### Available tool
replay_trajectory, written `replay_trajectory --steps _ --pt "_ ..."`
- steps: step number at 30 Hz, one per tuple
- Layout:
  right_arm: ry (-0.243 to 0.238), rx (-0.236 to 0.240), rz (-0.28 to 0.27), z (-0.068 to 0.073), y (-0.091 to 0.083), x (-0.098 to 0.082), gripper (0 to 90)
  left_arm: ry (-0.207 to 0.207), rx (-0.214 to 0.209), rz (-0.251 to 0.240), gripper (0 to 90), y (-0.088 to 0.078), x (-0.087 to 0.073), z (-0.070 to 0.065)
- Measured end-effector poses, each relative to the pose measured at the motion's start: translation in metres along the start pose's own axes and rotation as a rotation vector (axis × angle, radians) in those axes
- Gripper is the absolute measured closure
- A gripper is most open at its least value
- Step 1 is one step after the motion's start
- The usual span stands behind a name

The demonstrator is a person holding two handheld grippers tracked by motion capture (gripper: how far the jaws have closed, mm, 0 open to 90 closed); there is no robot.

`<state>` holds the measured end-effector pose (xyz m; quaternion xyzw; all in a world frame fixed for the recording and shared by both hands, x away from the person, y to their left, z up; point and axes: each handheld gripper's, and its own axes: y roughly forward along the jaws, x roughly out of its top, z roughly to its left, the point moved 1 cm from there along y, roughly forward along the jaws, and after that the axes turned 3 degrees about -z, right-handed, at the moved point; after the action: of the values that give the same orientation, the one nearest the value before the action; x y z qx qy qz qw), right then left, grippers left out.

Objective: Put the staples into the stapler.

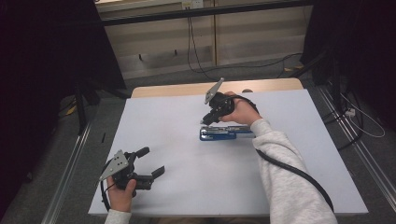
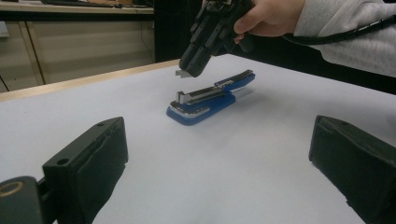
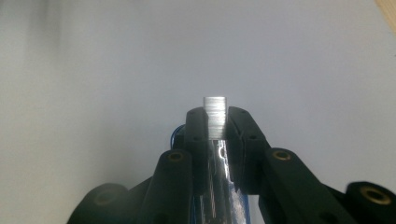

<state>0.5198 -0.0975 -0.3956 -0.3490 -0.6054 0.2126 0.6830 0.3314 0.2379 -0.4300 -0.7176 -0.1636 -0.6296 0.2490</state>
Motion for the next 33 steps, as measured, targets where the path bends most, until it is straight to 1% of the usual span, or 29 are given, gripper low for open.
replay_trajectory --steps 6,7,10,11,17,19,20,22,23,24,25,26,31,33 --pt "-0.008 0.003 0.008 0.000 0.004 -0.001 78.9 -0.004 -0.001 -0.001 4.6 0.000 0.000 0.000" --pt "-0.007 0.005 0.008 0.000 0.005 -0.002 78.9 0.003 0.001 -0.001 4.6 0.000 0.000 0.000" --pt "-0.011 0.008 0.011 0.000 0.007 -0.004 78.9 0.003 0.001 -0.001 4.6 0.000 0.000 0.000" --pt "-0.011 0.007 0.013 0.000 0.007 -0.004 78.8 -0.003 0.000 -0.002 4.6 0.000 0.000 0.000" --pt "-0.015 0.010 0.014 -0.001 0.010 -0.008 78.8 0.000 -0.002 0.002 4.6 0.000 0.000 0.000" --pt "-0.020 0.011 0.016 -0.001 0.011 -0.009 78.8 -0.007 -0.003 0.000 4.6 0.000 0.000 -0.001" --pt "-0.022 0.012 0.018 -0.001 0.012 -0.009 78.8 0.003 0.001 -0.005 4.6 0.000 0.000 0.000" --pt "-0.025 0.012 0.017 -0.001 0.012 -0.009 78.8 0.004 0.001 -0.005 4.5 0.000 0.000 0.000" --pt "-0.028 0.012 0.019 -0.001 0.013 -0.010 78.8 0.000 -0.001 -0.009 4.5 0.000 0.000 0.000" --pt "-0.028 0.011 0.021 -0.001 0.013 -0.010 78.9 -0.009 -0.004 -0.001 4.6 0.000 0.000 -0.001" --pt "-0.030 0.012 0.021 -0.001 0.013 -0.010 78.8 -0.009 -0.004 -0.001 4.6 0.000 0.000 -0.001" --pt "-0.038 0.014 0.023 -0.001 0.013 -0.011 78.8 -0.002 -0.003 -0.004 4.6 0.000 0.000 0.000" --pt "-0.043 0.016 0.018 -0.002 0.013 -0.013 78.8 -0.006 -0.004 0.000 4.6 0.000 0.000 -0.001" --pt "-0.047 0.020 0.021 -0.001 0.014 -0.014 78.8 0.005 -0.001 -0.005 4.6 0.000 0.000 0.000"
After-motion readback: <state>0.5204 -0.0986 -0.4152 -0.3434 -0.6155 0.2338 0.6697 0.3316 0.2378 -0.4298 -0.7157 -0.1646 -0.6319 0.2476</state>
